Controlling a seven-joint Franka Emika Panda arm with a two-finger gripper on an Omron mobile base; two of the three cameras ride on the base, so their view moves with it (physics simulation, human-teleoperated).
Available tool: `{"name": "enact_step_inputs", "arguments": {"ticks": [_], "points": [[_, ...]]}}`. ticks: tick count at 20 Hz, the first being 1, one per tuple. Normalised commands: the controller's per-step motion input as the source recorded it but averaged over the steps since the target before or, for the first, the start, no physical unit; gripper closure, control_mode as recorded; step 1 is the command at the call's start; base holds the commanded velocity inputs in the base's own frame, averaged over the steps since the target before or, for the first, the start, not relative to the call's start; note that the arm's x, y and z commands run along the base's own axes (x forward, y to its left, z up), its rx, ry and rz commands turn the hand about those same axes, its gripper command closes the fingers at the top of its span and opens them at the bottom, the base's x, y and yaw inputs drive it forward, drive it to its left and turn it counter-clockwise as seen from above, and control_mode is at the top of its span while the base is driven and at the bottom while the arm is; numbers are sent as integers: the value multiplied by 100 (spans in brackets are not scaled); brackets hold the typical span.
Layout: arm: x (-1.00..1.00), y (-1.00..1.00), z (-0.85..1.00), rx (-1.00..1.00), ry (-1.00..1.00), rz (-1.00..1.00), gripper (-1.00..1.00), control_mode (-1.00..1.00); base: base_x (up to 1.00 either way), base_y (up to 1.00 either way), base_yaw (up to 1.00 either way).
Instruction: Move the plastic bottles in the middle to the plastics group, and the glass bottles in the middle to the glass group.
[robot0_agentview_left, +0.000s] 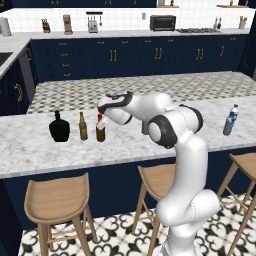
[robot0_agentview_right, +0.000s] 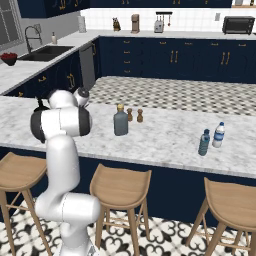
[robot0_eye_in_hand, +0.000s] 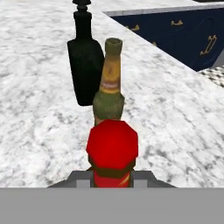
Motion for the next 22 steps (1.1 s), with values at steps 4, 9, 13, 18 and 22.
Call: {"name": "enact_step_inputs", "arguments": {"ticks": [4,9,13,18,22], "points": [[1,0,-33,-2,0,0,100,-100,0,0,0],[26,1,-6,0,0,0,100,-100,0,0,0],[57,5,0,0,0,0,100,-100,0,0,0],[30,7,0,0,-7,0,100,-100,0,0,0],[0,6,-3,0,-16,0,100,-100,0,0,0]]}}
